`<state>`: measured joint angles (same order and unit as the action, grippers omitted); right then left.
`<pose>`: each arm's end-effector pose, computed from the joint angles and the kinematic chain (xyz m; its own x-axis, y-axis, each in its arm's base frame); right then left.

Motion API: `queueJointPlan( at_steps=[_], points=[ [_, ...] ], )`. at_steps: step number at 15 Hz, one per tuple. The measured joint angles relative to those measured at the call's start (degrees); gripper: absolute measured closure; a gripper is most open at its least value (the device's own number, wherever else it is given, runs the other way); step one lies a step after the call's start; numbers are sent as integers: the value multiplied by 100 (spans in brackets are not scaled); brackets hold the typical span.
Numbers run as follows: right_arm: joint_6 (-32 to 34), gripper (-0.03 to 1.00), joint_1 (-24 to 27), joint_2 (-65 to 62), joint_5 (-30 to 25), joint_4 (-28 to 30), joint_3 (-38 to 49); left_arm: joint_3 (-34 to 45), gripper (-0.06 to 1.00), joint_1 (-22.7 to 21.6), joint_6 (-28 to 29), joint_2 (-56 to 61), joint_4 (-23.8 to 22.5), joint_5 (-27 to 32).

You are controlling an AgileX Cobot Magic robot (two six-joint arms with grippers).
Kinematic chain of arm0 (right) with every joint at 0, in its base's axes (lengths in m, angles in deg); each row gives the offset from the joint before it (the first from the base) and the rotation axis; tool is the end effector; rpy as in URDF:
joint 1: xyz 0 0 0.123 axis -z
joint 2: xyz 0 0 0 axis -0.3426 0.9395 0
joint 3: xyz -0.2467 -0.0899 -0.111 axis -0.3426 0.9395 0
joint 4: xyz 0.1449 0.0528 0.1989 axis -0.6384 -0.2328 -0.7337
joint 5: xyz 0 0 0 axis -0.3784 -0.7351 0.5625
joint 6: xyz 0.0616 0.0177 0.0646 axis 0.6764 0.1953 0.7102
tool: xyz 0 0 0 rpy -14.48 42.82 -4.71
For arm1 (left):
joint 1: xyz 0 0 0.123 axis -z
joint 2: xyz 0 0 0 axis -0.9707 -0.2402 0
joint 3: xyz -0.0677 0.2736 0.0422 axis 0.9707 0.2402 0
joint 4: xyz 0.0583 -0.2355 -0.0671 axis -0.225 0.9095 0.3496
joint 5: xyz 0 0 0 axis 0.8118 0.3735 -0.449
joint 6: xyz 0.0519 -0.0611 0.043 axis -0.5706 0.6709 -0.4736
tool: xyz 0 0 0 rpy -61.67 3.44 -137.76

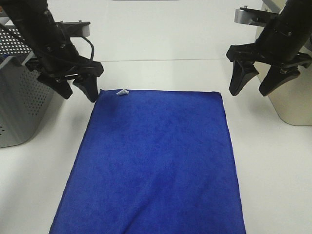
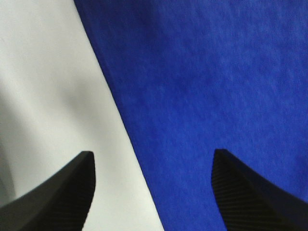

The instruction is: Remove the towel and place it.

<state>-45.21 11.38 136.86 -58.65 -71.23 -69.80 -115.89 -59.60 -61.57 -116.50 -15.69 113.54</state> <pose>0.3653 0.0771 0.2316 -0.9766 -0.1475 -0.1564 -0.1814 0.9559 0.2310 0.4001 -0.1366 0.1991 -0.9448 0.2670 -0.1900 0.3022 0.9341 -0.1899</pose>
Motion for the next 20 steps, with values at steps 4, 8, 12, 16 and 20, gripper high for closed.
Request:
queueJointPlan(
  at_steps=[4, 8, 12, 16, 20],
  points=[
    [132, 27, 17, 922, -17, 235, -1152, -1220, 28, -23, 447, -905, -344, 138],
    [138, 27, 17, 1828, -97, 458, -2212, -1811, 28, -46, 705, -1495, -882, 304],
    [269, 27, 17, 2584, -155, 619, -2951, -2154, 28, -246, 791, -1679, -1192, 281],
    [286, 27, 23, 3065, -166, 659, -3209, -2441, 28, -407, 791, -2017, -928, 298],
    [286, 27, 258, 3358, 34, 556, -3260, -2550, 28, -418, 785, -2429, -441, -126]
  ],
)
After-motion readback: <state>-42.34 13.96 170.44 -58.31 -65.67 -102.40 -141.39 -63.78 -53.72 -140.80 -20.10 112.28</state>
